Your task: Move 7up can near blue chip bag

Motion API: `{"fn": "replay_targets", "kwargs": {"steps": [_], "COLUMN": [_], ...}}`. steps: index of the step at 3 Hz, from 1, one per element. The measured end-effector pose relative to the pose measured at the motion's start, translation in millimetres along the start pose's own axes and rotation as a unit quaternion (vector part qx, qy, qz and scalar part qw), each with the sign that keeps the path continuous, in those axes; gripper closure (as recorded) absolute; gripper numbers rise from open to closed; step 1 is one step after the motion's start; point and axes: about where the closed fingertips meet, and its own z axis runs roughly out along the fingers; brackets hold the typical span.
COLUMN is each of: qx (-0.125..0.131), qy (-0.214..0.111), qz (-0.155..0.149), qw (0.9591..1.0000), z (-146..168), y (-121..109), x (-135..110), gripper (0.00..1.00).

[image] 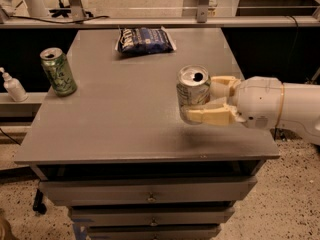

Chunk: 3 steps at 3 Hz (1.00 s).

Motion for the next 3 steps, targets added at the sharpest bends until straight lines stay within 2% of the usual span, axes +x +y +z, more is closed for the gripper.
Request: {"fn": "replay_targets", "kwargs": {"steps": [1,2,3], "qx": [0.007,0.027,0.045], "qy": [0.004,0.006,0.014], "qz": [-0.002,-0.01,-0.016], "qw": [1.0,0.9996,0.9987], "z": [1.8,2.9,1.6], "y": [-9.8,-42.0,-86.0], "x": [6.4,22.4,41.8], "gripper": [1.0,1.0,1.0]}}
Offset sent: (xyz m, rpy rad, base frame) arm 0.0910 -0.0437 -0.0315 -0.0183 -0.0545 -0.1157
